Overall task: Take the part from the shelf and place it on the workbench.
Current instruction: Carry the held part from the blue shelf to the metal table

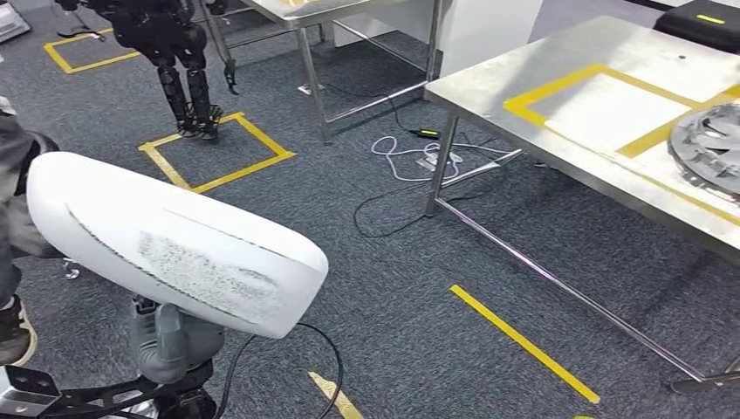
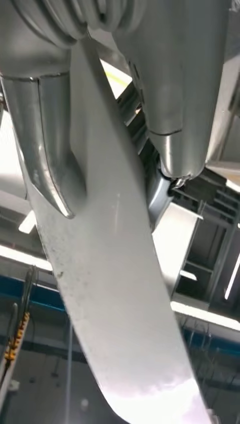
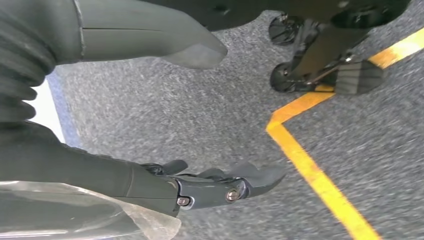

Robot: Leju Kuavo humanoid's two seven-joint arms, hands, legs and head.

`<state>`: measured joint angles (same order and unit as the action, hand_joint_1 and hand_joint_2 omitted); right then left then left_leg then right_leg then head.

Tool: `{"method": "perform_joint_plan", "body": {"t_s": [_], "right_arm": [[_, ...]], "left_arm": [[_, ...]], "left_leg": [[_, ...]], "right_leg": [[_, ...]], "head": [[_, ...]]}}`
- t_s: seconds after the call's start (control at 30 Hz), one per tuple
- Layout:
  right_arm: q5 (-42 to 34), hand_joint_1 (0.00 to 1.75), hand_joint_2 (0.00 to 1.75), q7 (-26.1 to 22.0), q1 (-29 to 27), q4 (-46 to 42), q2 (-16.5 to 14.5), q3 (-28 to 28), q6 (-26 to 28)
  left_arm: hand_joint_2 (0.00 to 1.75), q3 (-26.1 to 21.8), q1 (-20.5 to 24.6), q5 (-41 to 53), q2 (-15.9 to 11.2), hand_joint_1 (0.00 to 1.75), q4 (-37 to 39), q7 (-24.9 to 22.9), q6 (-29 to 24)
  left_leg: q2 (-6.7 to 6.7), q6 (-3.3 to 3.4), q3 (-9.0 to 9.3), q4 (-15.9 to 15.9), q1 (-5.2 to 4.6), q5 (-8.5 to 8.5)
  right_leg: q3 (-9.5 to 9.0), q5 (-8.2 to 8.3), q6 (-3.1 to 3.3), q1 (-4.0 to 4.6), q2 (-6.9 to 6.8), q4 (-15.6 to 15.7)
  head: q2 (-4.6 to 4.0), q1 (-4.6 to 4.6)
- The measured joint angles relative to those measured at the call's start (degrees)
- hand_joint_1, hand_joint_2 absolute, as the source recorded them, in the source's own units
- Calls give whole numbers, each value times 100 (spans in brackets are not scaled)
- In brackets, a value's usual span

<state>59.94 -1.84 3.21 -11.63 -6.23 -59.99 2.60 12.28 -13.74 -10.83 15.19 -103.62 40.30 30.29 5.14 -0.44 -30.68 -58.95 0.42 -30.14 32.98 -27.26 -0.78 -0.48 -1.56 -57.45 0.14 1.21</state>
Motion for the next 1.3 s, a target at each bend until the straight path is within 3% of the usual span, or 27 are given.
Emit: {"method": "perform_joint_plan", "body": {"t_s": [0.07,0.13,0.17,0.2,0.23,0.3,0.37,0.4,0.47,0.53,0.6,0.67,0.7,0.77,0.8,0.87,0.9,0.97,1.03,1.1,1.17,1.2,1.23,1.3], "right_arm": [[2,0,175,2,15,-2,0,-2,11],[-2,0,175,4,35,-2,0,-4,37],[-7,0,175,6,35,-2,0,-8,54],[-15,0,175,8,30,-2,0,-16,75],[-24,0,175,10,25,-3,0,-28,96],[-43,0,175,14,22,-3,-1,-56,127],[-53,0,175,19,27,-3,-2,-83,140],[-55,0,175,22,21,-4,-3,-96,143],[-58,0,175,30,-8,-5,1,-120,147],[-59,0,175,38,-21,-6,7,-136,152],[-34,0,175,43,-2,-7,9,-138,157],[10,0,175,37,7,-7,9,-138,173],[28,0,175,31,4,-9,13,-138,189],[48,0,175,14,-4,-15,26,-138,215],[54,0,175,7,3,-18,33,-138,221],[65,0,175,1,28,-22,40,-138,221],[69,0,175,2,38,-22,39,-138,220],[78,0,175,21,32,-22,39,-138,228],[84,0,175,43,20,-22,39,-139,262],[90,0,175,52,32,-22,39,-140,303],[94,0,175,59,44,-22,39,-140,321],[97,0,175,62,41,-22,39,-140,324],[101,0,175,68,34,-22,39,-140,325],[108,0,175,77,25,-21,35,-140,328]], "left_arm": [[175,0,-1,9,-7,175,-4,0,-14],[175,-1,-2,19,-14,175,-4,0,-20],[175,-1,-1,28,-15,175,-3,0,-15],[175,1,-1,43,-15,175,-3,0,-16],[175,5,0,59,-15,175,-3,0,-26],[175,20,2,96,-15,175,-3,0,-61],[175,32,6,115,-15,175,-3,0,-87],[175,37,9,118,-15,175,-3,0,-93],[175,50,16,117,-14,175,-3,0,-98],[175,64,21,117,-12,175,-3,0,-99],[175,69,23,116,-12,175,-2,0,-102],[175,68,25,110,-13,175,2,0,-107],[175,69,26,107,-13,175,4,0,-109],[175,70,27,100,-13,175,6,0,-112],[175,70,28,97,-13,175,6,0,-113],[175,70,30,87,-15,175,6,0,-115],[175,71,31,84,-16,175,6,0,-116],[175,75,33,76,-19,175,4,0,-114],[175,81,33,69,-26,175,2,0,-111],[175,80,32,68,-37,175,3,0,-113],[175,79,31,67,-45,175,4,0,-116],[175,79,31,67,-48,175,4,0,-116],[175,79,32,67,-48,175,4,0,-116],[175,80,32,68,-47,175,3,0,-116]], "left_leg": [[-299,-28,-235,-566,17,-325],[-428,-22,-589,-1311,15,-621],[-446,-11,-686,-1490,13,-633],[-463,10,-686,-1450,12,-527],[-503,38,-588,-1201,11,-330],[-742,109,-277,-457,15,67],[-951,141,-97,-12,12,190],[-970,148,-79,41,4,171],[-846,181,-57,109,2,201],[-679,235,-27,191,24,242],[-501,264,-20,220,21,248],[-321,267,-18,218,13,235],[-237,261,-13,217,14,225],[-96,227,16,214,23,197],[-35,196,36,210,17,175],[71,129,76,187,-16,128],[122,101,93,177,-34,112],[205,46,128,163,-27,77],[10,-10,73,-48,5,-99],[-321,-29,-227,-735,19,-466],[-441,-9,-591,-1456,14,-707],[-455,14,-671,-1567,9,-664],[-473,48,-653,-1454,1,-507],[-669,155,-404,-739,-24,-33]], "right_leg": [[-8,15,53,-10,127,11],[-6,20,81,3,285,9],[-8,21,87,12,367,8],[-12,21,89,19,455,4],[-17,22,89,24,541,-1],[-11,26,76,31,701,-19],[34,40,29,19,835,-35],[59,53,-11,7,893,-31],[126,66,-87,-13,953,-20],[287,-92,-138,9,696,-252],[616,-439,-174,17,343,-907],[901,-642,-213,-6,222,-1505],[904,-597,-232,-22,192,-1539],[567,-271,-260,-53,80,-973],[337,-139,-266,-48,-72,-571],[30,-15,-209,-32,-268,-69],[-1,-33,-166,-16,-292,-20],[0,-24,-73,-15,-154,-27],[-12,-9,3,-25,-25,-15],[-14,2,60,-26,117,-10],[-13,6,84,-6,285,-12],[-19,6,86,5,372,-13],[-28,6,86,16,460,-13],[-42,8,84,24,629,-13]], "head": [[1,-23],[1,-29],[1,-29],[1,-28],[1,-28],[1,-24],[1,-24],[1,-24],[1,-22],[1,11],[1,38],[1,37],[1,38],[1,41],[1,44],[0,33],[0,22],[0,4],[1,-16],[1,-43],[1,-49],[1,-48],[1,-49],[1,-47]]}}
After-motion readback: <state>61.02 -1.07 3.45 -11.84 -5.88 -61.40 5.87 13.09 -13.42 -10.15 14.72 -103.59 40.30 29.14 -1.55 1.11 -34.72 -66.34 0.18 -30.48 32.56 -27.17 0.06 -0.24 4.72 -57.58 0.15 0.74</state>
